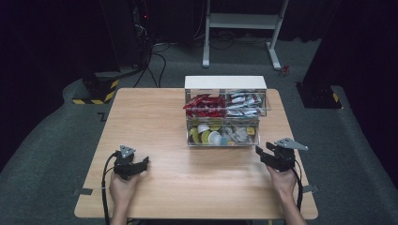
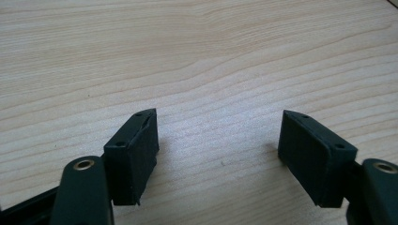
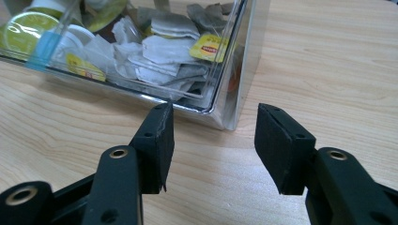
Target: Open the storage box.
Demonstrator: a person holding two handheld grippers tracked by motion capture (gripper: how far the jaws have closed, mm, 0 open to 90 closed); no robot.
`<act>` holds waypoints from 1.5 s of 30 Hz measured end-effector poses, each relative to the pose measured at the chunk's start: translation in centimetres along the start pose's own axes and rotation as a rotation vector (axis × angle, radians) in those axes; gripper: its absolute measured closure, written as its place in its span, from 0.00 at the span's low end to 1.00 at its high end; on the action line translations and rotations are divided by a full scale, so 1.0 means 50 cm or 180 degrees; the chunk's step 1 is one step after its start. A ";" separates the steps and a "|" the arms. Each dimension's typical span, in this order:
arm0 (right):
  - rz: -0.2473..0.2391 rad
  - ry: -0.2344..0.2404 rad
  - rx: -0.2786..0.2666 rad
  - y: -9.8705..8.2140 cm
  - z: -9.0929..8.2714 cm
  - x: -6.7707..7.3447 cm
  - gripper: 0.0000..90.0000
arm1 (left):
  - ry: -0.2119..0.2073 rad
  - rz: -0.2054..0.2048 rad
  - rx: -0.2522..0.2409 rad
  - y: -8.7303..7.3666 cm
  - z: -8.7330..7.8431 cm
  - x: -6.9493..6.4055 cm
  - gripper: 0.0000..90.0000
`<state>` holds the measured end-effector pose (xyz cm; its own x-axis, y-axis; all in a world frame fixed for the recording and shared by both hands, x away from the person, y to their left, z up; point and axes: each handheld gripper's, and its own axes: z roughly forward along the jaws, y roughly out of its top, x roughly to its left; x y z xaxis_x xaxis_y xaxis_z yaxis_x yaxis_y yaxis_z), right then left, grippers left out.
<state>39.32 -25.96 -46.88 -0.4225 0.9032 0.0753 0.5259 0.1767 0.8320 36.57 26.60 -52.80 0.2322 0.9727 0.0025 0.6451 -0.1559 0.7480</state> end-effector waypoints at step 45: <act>-0.0193 0.0185 -0.0157 0.058 -0.037 0.018 0.66 | 0.0000 -0.0001 -0.0001 0.000 0.000 0.000 0.33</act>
<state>39.12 -25.37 -43.40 -0.4953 0.8670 0.0546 0.4619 0.2096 0.8618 36.57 26.60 -52.80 0.2322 0.9727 0.0023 0.6449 -0.1557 0.7483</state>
